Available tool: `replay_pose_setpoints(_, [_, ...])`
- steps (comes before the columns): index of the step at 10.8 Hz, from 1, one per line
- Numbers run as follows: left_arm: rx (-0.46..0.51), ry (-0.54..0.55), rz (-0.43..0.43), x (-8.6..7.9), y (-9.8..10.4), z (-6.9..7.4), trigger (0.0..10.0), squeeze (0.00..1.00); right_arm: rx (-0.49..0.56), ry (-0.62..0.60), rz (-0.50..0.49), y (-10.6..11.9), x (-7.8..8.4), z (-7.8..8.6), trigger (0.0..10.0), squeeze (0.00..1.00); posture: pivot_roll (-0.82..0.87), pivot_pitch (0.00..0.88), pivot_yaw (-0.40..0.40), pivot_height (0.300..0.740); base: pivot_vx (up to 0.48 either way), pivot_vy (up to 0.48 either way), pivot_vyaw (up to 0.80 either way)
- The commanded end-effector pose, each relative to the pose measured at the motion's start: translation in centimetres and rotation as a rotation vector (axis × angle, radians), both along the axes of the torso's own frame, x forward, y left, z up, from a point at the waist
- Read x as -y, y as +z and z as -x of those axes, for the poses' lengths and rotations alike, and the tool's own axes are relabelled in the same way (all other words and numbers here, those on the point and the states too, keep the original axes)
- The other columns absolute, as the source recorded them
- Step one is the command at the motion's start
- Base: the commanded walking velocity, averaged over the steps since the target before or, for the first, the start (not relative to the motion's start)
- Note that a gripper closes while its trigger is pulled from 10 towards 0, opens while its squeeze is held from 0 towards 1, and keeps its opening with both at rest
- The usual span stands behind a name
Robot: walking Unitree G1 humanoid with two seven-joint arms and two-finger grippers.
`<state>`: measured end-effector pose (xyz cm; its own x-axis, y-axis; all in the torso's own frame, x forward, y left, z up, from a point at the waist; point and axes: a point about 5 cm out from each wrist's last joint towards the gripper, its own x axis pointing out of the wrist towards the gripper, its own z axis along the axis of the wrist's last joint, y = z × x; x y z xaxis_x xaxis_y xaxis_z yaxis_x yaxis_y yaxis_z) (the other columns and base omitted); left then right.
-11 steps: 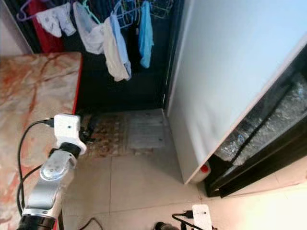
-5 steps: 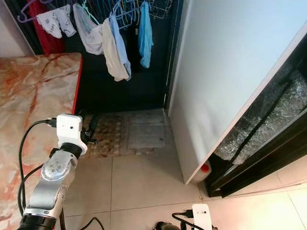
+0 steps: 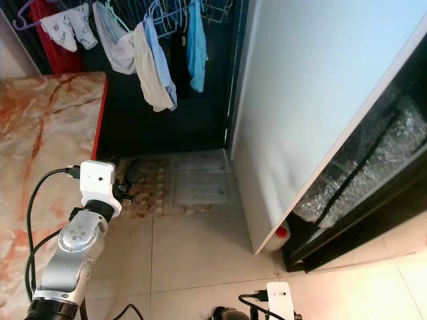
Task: Restocking fridge
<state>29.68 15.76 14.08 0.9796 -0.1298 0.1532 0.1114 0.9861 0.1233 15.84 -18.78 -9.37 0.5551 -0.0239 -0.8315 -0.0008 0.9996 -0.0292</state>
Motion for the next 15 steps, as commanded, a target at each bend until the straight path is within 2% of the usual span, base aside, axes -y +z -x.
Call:
replay_pose_setpoints(1, [0.001, -0.012, -0.009, 0.1, -0.2, 0.2, 10.0, 0.00, -0.061, -0.026, -0.014, -0.7, 0.1, 1.8, 10.0, 0.00, -0.14, 0.161, -0.019, 0.740, 0.000, -0.251, -0.77])
replay_pose_setpoints(4, [-0.001, -0.008, -0.005, 0.1, -0.3, 0.2, 10.0, 0.00, -0.064, -0.013, -0.006, -0.7, 0.1, 1.8, 10.0, 0.00, -0.14, 0.165, -0.019, 0.740, 0.000, -0.251, -0.76])
replay_pose_setpoints(7, [-0.009, 0.003, -0.004, -0.1, -0.5, 0.2, 10.0, 0.00, -0.061, -0.009, -0.002, -0.7, 0.1, 1.7, 10.0, 0.00, -0.14, 0.167, -0.019, 0.740, 0.000, 0.000, 0.00])
replay_pose_setpoints(9, [-0.060, 0.063, 0.023, -1.0, -1.5, 0.1, 10.0, 0.00, -0.059, -0.008, -0.004, -0.7, 0.1, 1.7, 10.0, 0.00, -0.14, 0.166, -0.018, 0.740, 0.000, 0.000, 0.00])
replay_pose_setpoints(10, [-0.169, 0.089, 0.029, -1.7, -3.8, 0.0, 10.0, 0.00, -0.059, -0.007, -0.005, -0.7, 0.1, 1.7, 10.0, 0.00, -0.14, 0.166, -0.018, 0.740, 0.000, 0.000, 0.00])
replay_pose_setpoints(12, [-0.296, 0.075, 0.029, -2.1, -6.7, 0.3, 10.0, 0.00, -0.058, -0.008, -0.004, -0.7, 0.0, 1.7, 10.0, 0.00, -0.14, 0.165, -0.016, 0.740, 0.000, 0.000, 0.00])
replay_pose_setpoints(13, [-0.378, 0.108, 0.036, -2.9, -8.9, 0.8, 10.0, 0.00, -0.059, -0.007, -0.004, -0.7, 0.1, 1.7, 10.0, 0.00, -0.14, 0.164, -0.015, 0.740, 0.000, 0.000, 0.00])
replay_pose_setpoints(15, [-0.501, 0.162, 0.020, -4.4, -11.9, 1.8, 10.0, 0.00, -0.059, -0.007, -0.003, -0.7, 0.1, 1.7, 10.0, 0.00, -0.14, 0.166, -0.018, 0.740, 0.000, 0.000, 0.00])
